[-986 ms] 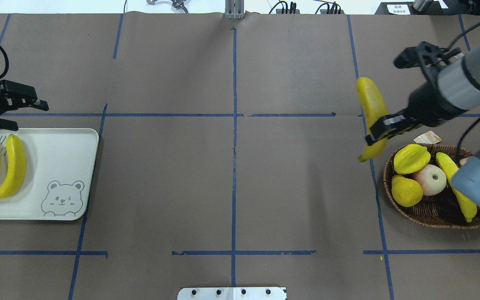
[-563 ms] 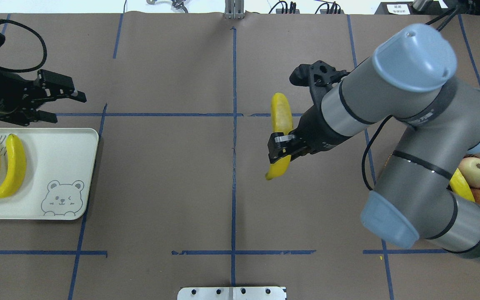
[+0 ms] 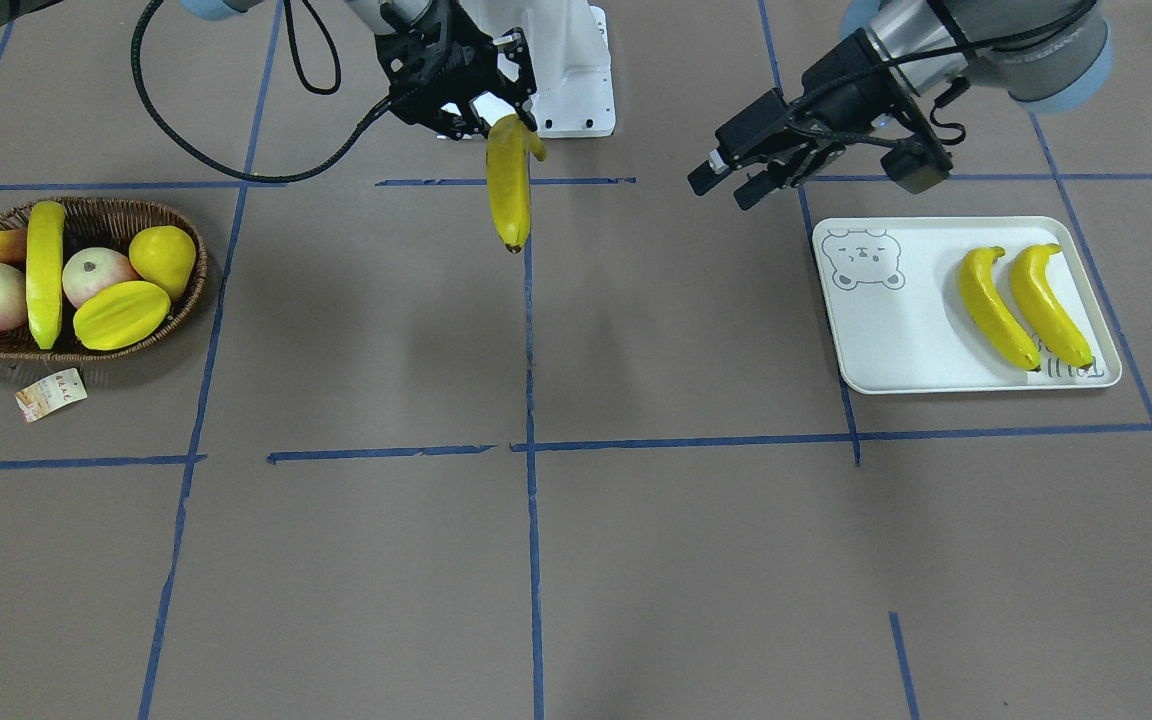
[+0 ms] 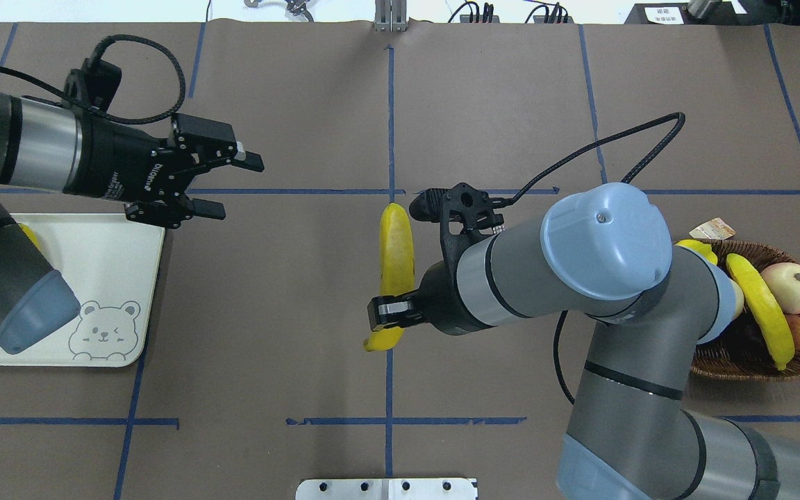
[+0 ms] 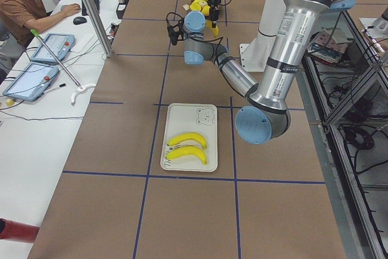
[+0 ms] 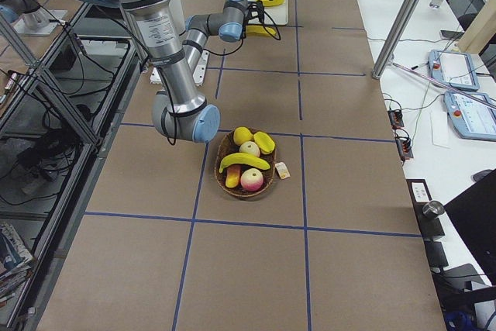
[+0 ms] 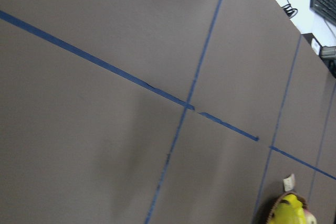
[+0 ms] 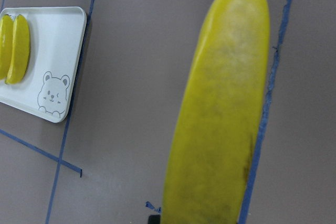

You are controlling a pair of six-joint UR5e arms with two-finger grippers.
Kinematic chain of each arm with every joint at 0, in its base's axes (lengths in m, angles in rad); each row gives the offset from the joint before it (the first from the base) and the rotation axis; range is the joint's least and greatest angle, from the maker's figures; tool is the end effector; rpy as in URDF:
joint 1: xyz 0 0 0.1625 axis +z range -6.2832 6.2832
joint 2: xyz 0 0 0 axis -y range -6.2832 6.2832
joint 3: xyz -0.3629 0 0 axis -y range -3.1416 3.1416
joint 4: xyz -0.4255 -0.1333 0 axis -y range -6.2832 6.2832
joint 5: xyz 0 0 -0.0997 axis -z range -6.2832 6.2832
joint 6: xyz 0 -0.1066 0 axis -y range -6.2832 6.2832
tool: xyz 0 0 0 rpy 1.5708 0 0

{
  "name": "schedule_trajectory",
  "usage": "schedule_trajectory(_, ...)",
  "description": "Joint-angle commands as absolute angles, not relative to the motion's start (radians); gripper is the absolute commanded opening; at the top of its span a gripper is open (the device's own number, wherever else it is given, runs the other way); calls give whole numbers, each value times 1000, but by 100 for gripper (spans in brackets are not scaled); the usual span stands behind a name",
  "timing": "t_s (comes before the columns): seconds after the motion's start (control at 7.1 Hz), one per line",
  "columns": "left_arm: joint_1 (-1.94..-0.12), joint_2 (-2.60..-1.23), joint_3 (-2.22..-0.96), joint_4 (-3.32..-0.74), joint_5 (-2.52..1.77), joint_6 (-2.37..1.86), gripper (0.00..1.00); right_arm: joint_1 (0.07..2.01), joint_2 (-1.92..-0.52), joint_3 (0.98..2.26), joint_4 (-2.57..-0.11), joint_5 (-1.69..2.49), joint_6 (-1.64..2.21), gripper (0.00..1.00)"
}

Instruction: Transfer all bananas from basket to plate

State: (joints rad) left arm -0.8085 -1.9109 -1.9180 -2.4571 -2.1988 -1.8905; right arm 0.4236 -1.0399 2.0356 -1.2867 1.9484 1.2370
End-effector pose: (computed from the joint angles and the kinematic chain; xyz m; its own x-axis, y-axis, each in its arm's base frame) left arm 0.3190 -0.4364 0.1347 -0.0583 -0.3072 -0.9498 0.1698 0.9345 -0.3127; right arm -0.4525 -0.3071 0.0513 0.2668 -0.2138 0.9397 0.0289 0.9764 0.2139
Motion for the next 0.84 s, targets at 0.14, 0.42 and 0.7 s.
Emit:
schedule_trajectory(0.14, -689, -1993, -1891, -2471, -2116, -1914, 100, 380, -1002, 2034, -1267, 1921, 1244, 1)
schedule_trajectory(0.42, -585, -2014, -1891, -2471, -2038, -1914, 100, 377, -997, 2034, -1267, 1921, 1246, 1)
schedule_trajectory(0.7, -545, -2026, -1891, -2471, -2007, -1914, 100, 371, -985, 2031, -1267, 1919, 1246, 1)
